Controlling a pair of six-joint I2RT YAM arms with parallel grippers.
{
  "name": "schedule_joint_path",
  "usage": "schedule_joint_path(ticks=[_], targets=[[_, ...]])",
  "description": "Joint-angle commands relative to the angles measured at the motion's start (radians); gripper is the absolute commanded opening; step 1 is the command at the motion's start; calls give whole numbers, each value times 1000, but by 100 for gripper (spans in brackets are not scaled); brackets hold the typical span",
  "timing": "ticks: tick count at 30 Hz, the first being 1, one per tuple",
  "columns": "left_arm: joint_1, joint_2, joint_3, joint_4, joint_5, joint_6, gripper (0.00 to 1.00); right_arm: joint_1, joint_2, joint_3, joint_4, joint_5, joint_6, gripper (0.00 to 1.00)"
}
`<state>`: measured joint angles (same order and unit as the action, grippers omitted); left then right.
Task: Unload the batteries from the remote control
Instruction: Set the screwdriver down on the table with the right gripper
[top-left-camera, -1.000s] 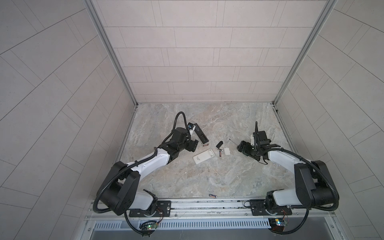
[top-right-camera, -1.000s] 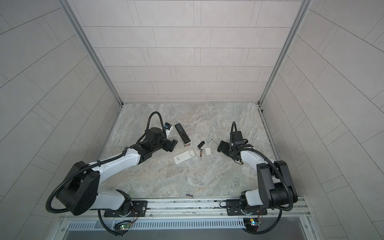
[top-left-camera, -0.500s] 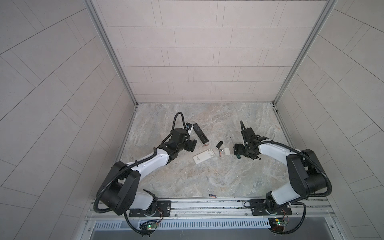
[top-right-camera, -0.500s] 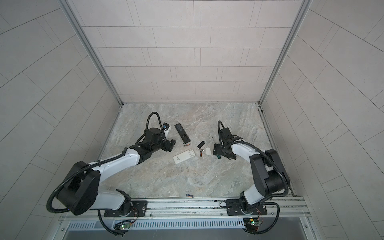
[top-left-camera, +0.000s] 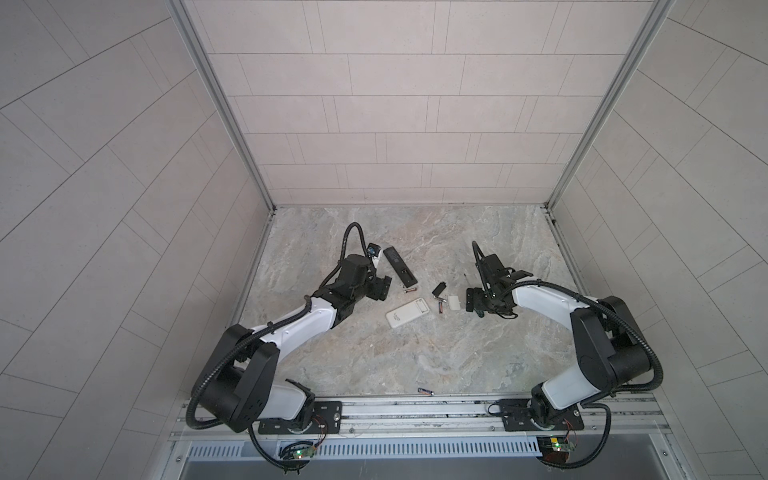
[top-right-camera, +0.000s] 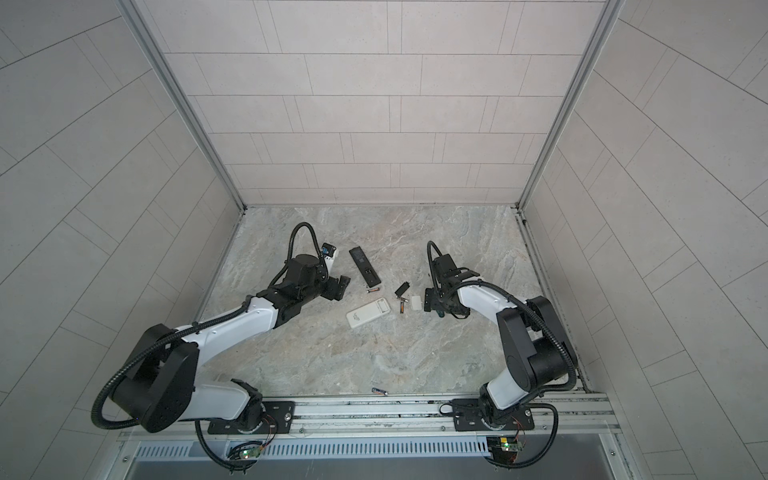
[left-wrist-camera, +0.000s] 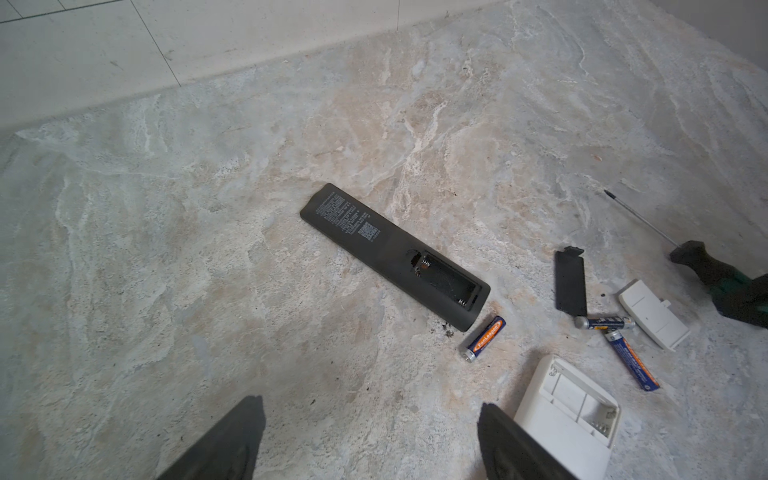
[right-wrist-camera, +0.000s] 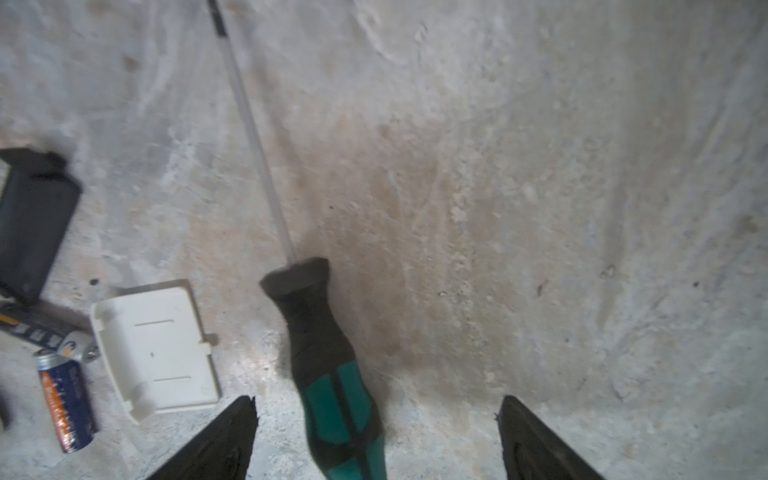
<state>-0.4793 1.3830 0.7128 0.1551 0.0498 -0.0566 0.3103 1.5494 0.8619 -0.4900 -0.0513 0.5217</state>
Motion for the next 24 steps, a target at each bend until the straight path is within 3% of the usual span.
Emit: schedule_joint_path(ticks=[1, 6, 12, 15, 19, 24], targets=[[31, -43, -13, 51, -30, -54, 87, 10, -42, 25, -28, 48, -41, 95], [107, -67, -60, 136, 2, -146, 87, 9, -8, 66, -49, 58, -81, 96], [131, -100, -91, 156, -35, -167, 87, 9, 11, 77, -38, 57, -99, 96], [144, -134, -104, 143, -120, -170, 88, 9, -12, 84, -33, 74, -123, 96], [166, -189, -126, 129, -308, -154, 100, 7, -91, 123, -36, 135, -200, 97], [237, -189, -141, 123, -490, -105, 100, -27, -178, 143, 8, 303, -300, 100]])
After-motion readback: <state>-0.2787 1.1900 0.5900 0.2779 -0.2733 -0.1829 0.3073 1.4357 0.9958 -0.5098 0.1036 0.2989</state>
